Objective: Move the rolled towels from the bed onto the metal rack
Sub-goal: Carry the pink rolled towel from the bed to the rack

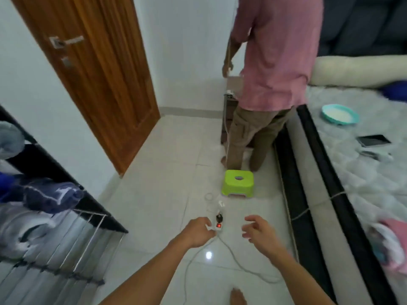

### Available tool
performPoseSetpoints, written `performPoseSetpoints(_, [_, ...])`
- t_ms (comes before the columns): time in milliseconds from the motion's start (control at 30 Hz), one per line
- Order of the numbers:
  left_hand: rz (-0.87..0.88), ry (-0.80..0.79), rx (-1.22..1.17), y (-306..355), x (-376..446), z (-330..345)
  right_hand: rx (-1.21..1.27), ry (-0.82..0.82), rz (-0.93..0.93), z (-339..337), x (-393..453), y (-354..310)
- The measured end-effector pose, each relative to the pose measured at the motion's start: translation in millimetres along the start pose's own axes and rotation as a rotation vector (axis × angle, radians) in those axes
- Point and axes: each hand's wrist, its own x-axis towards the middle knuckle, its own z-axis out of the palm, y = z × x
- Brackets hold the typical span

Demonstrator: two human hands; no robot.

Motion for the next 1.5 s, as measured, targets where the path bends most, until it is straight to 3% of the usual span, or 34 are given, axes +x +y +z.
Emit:
performPoseSetpoints(133, [0.125,-0.153,0.032,68.0,15.0,62.8,0.196,0.185,0.193,-79.9,-52.2,57.2])
performPoseSetpoints(433, [0.371,-0.527,0.243,221.9,9.6,206.0,0.562,0.596,0.396,-190.8,-147.1,155.9])
performPoseSetpoints(567, [0.387,-0.605,0.324,276.0,20.5,249.0,0.718,0.776,0.429,-238.0,-159.6,197.9])
performPoseSetpoints(700, [0.378,-0.586,0.320,335.0,54.6,281.1,0.843,0.904,0.410,-305.7,-130.8,220.6])
performPoseSetpoints(933, [0.344,-0.501,0.230,419.0,123.4,347.4,0.925,0.826,0.465,-434.9,-35.6,249.5])
performPoseSetpoints(1167, [0.253,-0.510,0.277,477.7,154.1,398.6,0.599,0.814,0.555,-518.1,23.7,240.3])
performPoseSetpoints(1500, [0.151,-0.652,0.330,504.9,171.3,442.7,0.186,0.569,0.733,-546.4,55.1,264.4])
